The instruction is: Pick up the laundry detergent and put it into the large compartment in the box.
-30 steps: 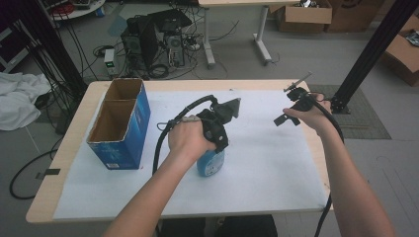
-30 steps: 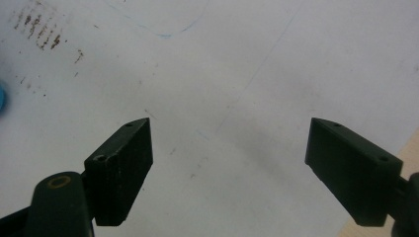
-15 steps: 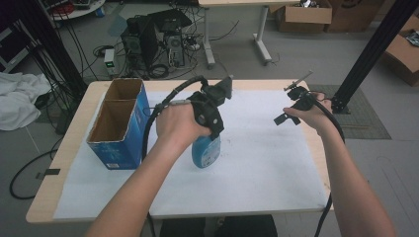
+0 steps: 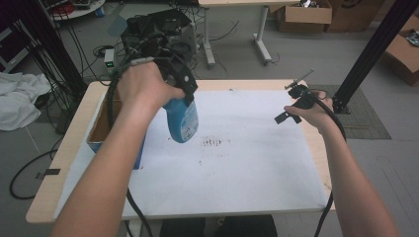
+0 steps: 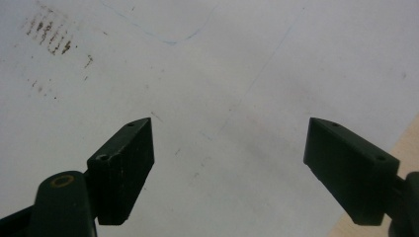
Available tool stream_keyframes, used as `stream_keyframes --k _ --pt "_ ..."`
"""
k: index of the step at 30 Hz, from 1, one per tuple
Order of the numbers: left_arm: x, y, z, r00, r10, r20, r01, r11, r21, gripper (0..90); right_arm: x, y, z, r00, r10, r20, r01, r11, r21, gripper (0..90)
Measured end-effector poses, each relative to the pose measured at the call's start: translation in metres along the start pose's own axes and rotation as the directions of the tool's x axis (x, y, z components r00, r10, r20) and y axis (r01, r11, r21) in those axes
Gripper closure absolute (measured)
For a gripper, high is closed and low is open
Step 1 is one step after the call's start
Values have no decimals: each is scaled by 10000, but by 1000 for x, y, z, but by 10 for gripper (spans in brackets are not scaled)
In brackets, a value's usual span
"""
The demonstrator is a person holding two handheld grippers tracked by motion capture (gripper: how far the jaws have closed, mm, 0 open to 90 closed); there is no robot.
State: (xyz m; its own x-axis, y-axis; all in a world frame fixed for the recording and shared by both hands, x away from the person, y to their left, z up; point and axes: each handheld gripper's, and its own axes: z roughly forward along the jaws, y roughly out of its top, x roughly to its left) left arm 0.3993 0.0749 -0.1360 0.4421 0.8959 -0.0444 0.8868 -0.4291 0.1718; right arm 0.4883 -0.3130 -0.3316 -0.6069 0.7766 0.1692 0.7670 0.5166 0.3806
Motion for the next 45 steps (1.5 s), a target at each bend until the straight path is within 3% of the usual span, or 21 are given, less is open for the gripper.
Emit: stream_keyframes --k 1,4,7,13,18,22,29,37,42,45 --pt "0 0 0 10000 0 0 0 10000 0 379 0 0 0 10000 0 0 0 10000 0 195" --pt "23 -5 -12 9975 -701 59 702 9973 -210 379 -1 0 -1 10000 32 -1 -32 10000 25 196" --pt "45 -11 -21 9882 -1533 20 1533 9871 -459 379 -2 -1 -2 10000 22 18 -22 10000 50 196" --pt "82 -28 -39 9627 -2676 -389 2638 9610 -823 379 -4 -1 -3 9999 92 43 -92 9999 39 195" --pt "109 -44 -48 9293 -3624 -720 3528 9282 -1180 379 -6 -2 -5 9999 112 66 -113 9999 59 196" --pt "125 -55 -51 9067 -4109 -952 3975 9079 -1332 380 -7 -2 -6 9999 133 98 -134 9999 85 196" --pt "139 -63 -49 8842 -4507 -1226 4332 8894 -1459 380 -6 -1 -6 9998 102 168 -104 9999 118 196" --pt "147 -66 -38 8746 -4647 -1387 4459 8830 -1465 380 -6 -2 -7 9997 118 198 -122 9998 160 195" --pt "150 -66 -29 8763 -4593 -1451 4427 8867 -1330 380 -6 -2 -6 9998 63 169 -66 9998 188 193" --pt "153 -66 -20 8719 -4660 -1503 4503 8837 -1274 380 -6 -2 -6 9999 62 161 -65 9998 202 192"
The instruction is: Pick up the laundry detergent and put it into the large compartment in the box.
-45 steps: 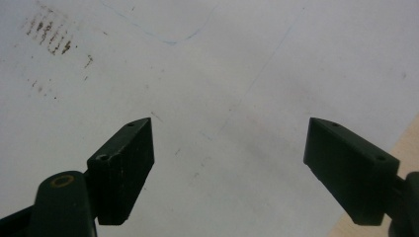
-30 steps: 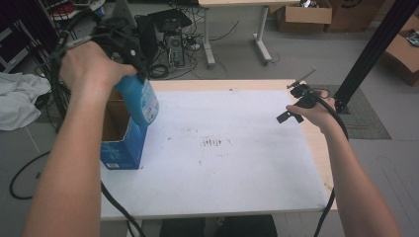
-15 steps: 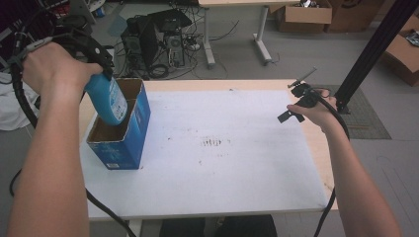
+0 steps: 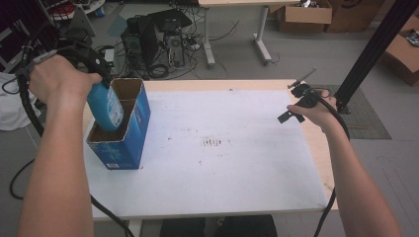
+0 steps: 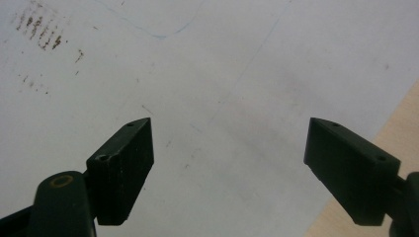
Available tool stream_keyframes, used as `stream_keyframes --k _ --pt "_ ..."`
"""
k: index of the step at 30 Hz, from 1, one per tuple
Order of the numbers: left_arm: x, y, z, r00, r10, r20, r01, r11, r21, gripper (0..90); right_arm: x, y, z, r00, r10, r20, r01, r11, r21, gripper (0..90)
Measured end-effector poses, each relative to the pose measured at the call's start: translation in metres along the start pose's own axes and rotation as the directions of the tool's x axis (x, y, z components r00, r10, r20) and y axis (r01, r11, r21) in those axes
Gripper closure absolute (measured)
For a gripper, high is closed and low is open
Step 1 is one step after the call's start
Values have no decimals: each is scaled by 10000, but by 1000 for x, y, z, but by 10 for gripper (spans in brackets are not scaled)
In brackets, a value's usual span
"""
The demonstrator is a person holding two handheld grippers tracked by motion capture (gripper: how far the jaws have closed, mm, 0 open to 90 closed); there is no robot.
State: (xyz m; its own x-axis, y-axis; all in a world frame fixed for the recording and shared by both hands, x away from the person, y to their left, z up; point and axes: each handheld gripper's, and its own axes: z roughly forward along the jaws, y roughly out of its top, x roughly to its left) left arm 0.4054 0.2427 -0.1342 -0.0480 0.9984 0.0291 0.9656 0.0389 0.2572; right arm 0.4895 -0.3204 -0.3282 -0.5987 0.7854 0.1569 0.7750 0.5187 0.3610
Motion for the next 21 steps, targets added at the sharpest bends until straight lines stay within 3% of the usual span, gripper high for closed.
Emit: stream_keyframes --k 21 --pt "0 -8 86 9996 273 59 -277 9952 940 380 3 0 2 9999 -128 50 127 9999 87 191"
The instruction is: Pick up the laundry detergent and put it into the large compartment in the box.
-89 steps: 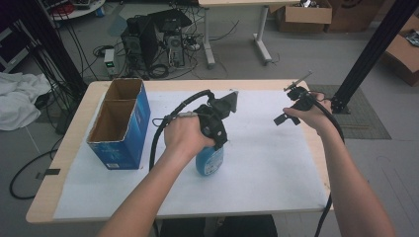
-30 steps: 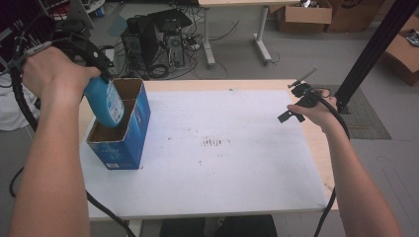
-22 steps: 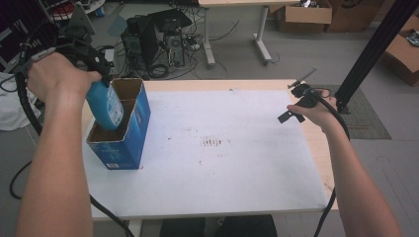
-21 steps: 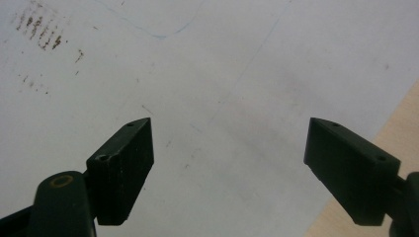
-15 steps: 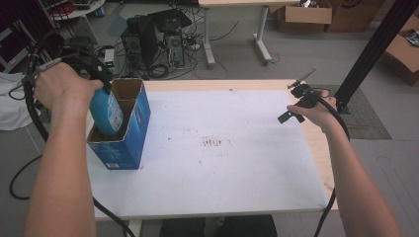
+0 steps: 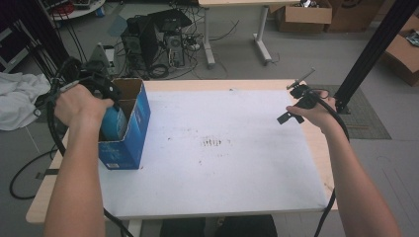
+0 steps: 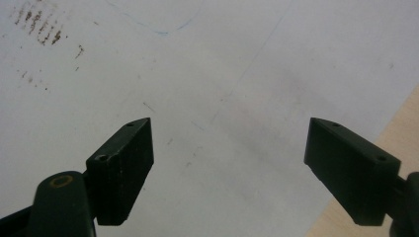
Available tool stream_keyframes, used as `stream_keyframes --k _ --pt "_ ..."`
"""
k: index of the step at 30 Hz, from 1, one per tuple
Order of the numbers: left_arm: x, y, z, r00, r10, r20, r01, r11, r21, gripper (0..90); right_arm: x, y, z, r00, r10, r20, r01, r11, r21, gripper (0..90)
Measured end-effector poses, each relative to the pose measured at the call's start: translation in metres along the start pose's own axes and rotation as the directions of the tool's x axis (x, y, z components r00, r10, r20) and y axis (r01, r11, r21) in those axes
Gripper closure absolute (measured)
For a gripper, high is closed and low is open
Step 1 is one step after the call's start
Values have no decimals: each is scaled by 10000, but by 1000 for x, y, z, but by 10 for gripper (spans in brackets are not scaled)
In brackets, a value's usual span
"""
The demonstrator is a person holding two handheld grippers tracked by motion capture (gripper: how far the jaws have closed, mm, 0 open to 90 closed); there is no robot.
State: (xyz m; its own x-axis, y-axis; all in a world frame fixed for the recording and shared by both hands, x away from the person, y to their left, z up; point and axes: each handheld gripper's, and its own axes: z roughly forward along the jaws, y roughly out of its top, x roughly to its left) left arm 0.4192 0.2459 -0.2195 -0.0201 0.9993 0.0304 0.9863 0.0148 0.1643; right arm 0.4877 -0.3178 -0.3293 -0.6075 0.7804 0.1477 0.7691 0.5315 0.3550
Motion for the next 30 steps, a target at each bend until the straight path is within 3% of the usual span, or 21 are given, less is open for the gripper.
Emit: stream_keyframes --k 14,30 --pt "-3 -4 40 9998 202 7 -203 9988 440 380 1 -1 2 10000 50 -39 -50 10000 14 191" --pt "-2 -7 53 9991 370 -206 -359 9981 500 379 1 -1 4 10000 13 -41 -13 10000 -9 190"
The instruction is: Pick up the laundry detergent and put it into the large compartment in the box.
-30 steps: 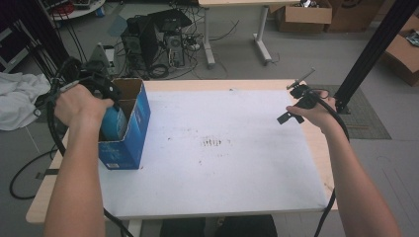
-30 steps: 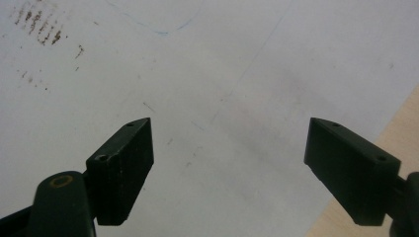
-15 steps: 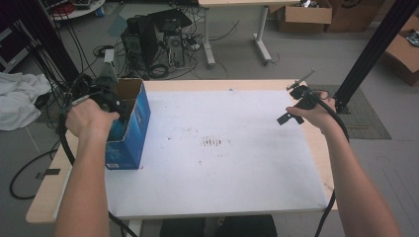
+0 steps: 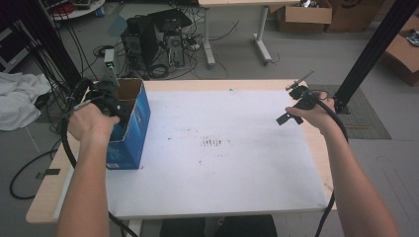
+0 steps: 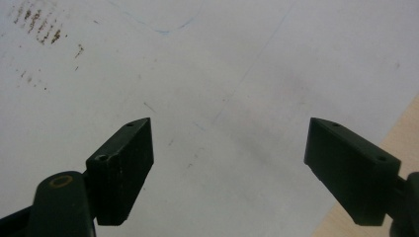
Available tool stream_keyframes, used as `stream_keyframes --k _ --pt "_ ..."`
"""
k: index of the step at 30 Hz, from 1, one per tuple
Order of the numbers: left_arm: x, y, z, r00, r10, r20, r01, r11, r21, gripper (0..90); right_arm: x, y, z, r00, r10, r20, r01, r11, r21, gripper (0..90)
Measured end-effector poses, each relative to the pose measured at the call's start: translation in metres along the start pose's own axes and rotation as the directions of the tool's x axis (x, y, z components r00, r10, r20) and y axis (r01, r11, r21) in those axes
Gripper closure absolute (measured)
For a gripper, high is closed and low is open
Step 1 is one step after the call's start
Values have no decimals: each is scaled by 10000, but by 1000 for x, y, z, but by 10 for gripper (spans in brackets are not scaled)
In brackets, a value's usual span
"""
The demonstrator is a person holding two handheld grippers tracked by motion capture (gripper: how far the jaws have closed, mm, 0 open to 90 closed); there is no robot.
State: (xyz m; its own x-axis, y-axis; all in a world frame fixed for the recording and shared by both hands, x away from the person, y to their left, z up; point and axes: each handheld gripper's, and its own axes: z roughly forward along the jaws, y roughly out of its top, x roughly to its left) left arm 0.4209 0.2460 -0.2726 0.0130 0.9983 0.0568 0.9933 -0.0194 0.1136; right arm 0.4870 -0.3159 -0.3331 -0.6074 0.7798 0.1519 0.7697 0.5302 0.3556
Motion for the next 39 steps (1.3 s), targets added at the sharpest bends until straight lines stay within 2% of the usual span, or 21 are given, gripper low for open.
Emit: stream_keyframes --k 12,30,33,39 --pt "0 -1 11 9999 -27 105 27 10000 33 378 -1 -1 1 10000 49 5 -49 10000 13 191" --pt "-2 -1 12 9999 46 138 -46 10000 19 371 -1 -3 2 10000 73 -62 -73 10000 -38 190" --pt "-3 -2 12 9998 81 203 -81 10000 47 327 -2 -4 1 9999 107 -63 -107 9999 -68 190" --pt "-3 -4 6 9997 53 223 -52 10000 -25 306 -2 -5 0 9999 80 -84 -81 9999 -109 190"
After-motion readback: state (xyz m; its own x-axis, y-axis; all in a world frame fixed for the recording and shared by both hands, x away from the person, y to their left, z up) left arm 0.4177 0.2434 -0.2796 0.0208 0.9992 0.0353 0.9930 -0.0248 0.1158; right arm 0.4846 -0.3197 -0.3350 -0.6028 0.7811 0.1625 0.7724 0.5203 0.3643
